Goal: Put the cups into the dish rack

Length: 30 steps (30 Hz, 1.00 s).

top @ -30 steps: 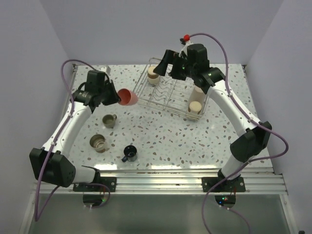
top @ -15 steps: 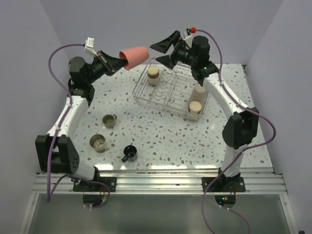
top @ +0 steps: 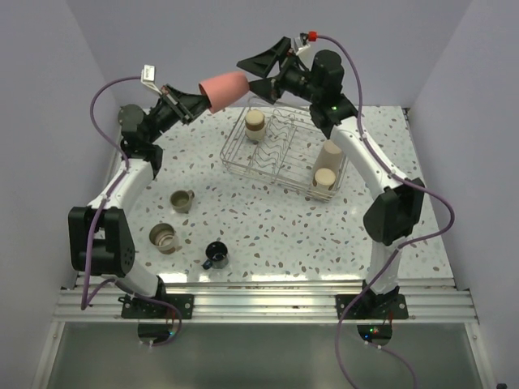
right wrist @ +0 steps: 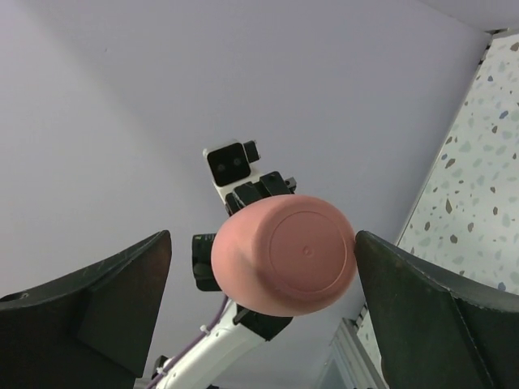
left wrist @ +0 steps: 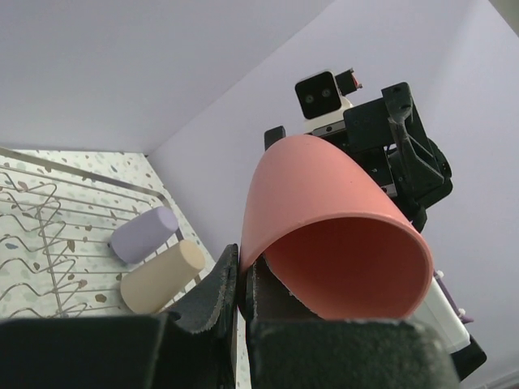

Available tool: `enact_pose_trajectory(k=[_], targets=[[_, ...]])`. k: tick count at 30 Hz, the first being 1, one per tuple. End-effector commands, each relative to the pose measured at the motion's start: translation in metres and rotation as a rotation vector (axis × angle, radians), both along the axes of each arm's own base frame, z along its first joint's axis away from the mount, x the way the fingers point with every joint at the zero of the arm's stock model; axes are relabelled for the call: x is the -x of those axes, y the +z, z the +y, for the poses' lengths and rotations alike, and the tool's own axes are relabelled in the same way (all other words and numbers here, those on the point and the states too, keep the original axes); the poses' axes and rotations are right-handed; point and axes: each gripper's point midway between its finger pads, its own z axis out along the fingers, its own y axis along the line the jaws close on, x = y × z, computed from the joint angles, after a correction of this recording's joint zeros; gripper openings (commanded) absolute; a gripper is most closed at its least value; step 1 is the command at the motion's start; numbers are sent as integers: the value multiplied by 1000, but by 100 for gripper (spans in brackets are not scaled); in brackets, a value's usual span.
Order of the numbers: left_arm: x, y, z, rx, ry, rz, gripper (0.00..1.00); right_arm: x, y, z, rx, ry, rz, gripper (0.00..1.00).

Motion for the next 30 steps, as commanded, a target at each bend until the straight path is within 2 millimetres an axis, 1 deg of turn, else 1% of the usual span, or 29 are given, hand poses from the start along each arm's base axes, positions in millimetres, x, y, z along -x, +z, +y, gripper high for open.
enact_pose_trajectory(k=[1,2,4,5,6,8,10,12,15,16,17,18,19,20,22,23,24,25,26,27,28,29,30], targets=[[9,21,-1,25,-16,-98,0,18,20,16,-35,70,-44,98],[8,19,-1,28,-14,-93,0,18,18,18,-30,76,-40,97],[12,24,0,48,-20,-119,0,22,20,24,-21,94,-49,96],[12,24,-1,52,-22,-117,0,22,15,27,-9,99,-35,95],[15,30,0,61,-23,-149,0,24,17,30,-1,104,-43,95],[15,33,0,73,-26,-155,0,25,10,34,29,109,-41,95],[14,36,1,73,-23,-164,0,28,11,36,32,116,-48,94],[13,37,0,74,-23,-167,0,29,9,39,34,123,-44,90],[10,32,0,70,-21,-154,0,28,11,39,31,118,-53,84],[9,29,0,70,-21,-148,0,28,12,39,29,116,-54,74],[8,25,0,69,-22,-138,0,27,12,40,27,116,-60,69],[7,23,0,68,-20,-130,0,26,14,40,26,116,-65,61],[7,20,0,65,-21,-123,0,25,13,40,27,116,-64,40],[6,18,0,61,-21,-107,1,26,14,41,25,117,-69,30],[3,12,-1,28,-16,-94,15,25,12,41,30,117,-71,16],[-1,3,0,13,-6,-44,29,24,10,40,35,112,-66,5],[-2,-1,1,-36,14,-52,32,23,8,39,50,106,-78,1],[-6,-9,2,-73,31,-26,33,21,6,38,67,94,-83,0],[-12,-30,4,-124,49,105,40,17,-8,34,118,73,-40,0],[-18,-40,10,-215,103,91,43,7,-8,26,169,10,-85,0],[-19,-49,15,-261,131,122,49,2,-13,21,205,-19,-87,0],[-20,-55,21,-303,165,149,63,-3,-25,14,257,-50,-62,0],[-19,-79,33,-386,226,233,68,-14,-33,4,307,-101,-83,0]])
